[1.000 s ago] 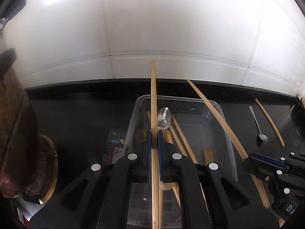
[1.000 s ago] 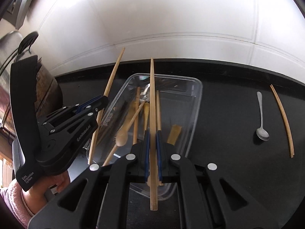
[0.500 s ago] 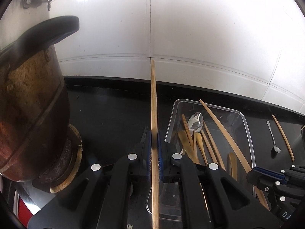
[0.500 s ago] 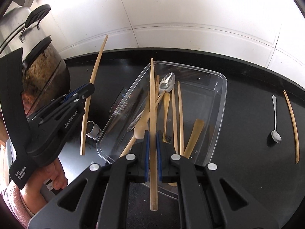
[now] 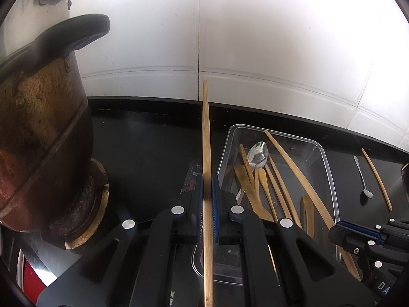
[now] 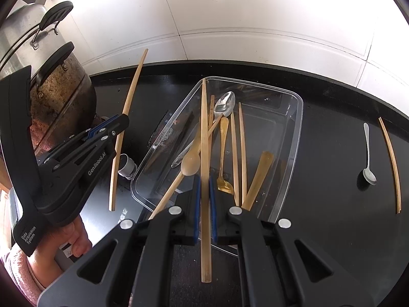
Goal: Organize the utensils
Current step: 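Carry both held chopsticks over the clear tray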
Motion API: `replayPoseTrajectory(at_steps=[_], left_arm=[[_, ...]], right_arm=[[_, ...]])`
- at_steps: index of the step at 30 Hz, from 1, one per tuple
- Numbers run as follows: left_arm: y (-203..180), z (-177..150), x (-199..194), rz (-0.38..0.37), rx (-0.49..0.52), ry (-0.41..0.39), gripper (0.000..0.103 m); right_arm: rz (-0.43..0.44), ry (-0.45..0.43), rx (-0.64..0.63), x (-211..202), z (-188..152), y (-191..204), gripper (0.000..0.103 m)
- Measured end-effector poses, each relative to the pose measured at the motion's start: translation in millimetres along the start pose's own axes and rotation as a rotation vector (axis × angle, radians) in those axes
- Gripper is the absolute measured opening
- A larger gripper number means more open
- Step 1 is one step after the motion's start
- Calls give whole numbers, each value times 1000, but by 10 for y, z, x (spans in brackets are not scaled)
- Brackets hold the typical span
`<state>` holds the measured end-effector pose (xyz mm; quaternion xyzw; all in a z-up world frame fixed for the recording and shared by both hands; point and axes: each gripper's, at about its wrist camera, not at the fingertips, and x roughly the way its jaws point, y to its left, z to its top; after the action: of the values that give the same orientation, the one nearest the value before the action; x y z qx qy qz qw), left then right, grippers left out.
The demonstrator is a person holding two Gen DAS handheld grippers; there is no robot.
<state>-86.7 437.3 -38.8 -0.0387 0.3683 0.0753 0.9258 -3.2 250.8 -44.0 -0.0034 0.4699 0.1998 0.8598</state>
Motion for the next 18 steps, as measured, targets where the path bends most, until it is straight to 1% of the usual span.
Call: replayPoseTrajectory(at_steps=[15,18], left_arm=[[-119,16,75,-19,4,18,5],[-159,29,129,-43,8,31,5]], right_arm=[[-13,-1,32,15,24,-147,7],[-19,-9,63,10,54,-237,7]])
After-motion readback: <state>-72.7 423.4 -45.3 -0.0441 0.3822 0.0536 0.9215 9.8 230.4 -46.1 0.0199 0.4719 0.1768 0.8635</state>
